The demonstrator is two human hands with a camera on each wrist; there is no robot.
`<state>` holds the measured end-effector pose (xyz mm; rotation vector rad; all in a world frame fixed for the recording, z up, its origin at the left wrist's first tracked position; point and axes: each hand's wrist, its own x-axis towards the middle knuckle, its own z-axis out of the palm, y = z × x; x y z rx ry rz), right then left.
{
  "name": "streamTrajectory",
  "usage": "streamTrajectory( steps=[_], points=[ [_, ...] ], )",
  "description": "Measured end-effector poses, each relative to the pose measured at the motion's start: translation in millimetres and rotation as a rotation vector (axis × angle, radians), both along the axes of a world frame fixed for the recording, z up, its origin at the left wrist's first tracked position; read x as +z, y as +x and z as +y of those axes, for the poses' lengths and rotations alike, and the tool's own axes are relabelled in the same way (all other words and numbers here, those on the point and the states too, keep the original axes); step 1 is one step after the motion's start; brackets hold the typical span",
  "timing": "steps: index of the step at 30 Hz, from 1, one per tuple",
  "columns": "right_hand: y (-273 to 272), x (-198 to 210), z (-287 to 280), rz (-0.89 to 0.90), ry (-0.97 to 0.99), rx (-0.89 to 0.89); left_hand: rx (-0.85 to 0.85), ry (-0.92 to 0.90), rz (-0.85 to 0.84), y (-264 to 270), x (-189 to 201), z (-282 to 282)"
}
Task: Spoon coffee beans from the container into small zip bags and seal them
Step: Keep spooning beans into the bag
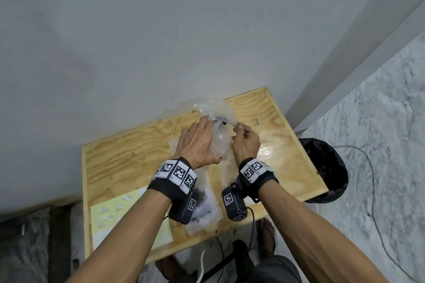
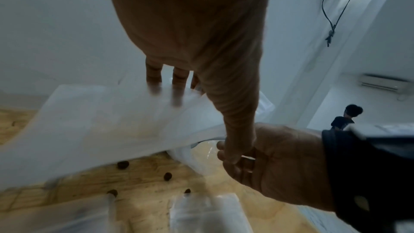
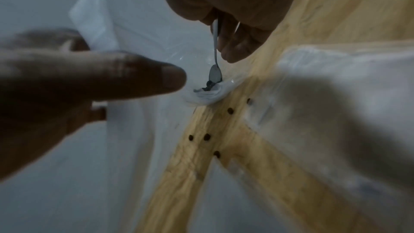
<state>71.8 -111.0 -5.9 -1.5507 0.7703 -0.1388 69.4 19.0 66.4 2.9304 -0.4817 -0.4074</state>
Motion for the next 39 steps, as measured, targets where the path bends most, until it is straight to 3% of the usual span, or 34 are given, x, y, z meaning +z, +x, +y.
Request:
streamTrajectory(
  steps=[5, 12, 23, 39],
  points=[
    [9, 11, 0, 0.08, 0.187, -0.118, 0.016, -0.031, 0.01, 4, -1, 0],
    [13, 12, -1, 0.06, 0.006, -0.011, 0.116, -0.118, 0.048, 6, -5, 10],
    [9, 17, -15, 0.114, 0.305, -0.08, 0.324, -0.235, 0.161, 6, -20, 39],
    [-26, 84, -49, -0.012, 0.341, 0.011, 0.307, -0.175, 0.126, 9, -26, 42]
  ],
)
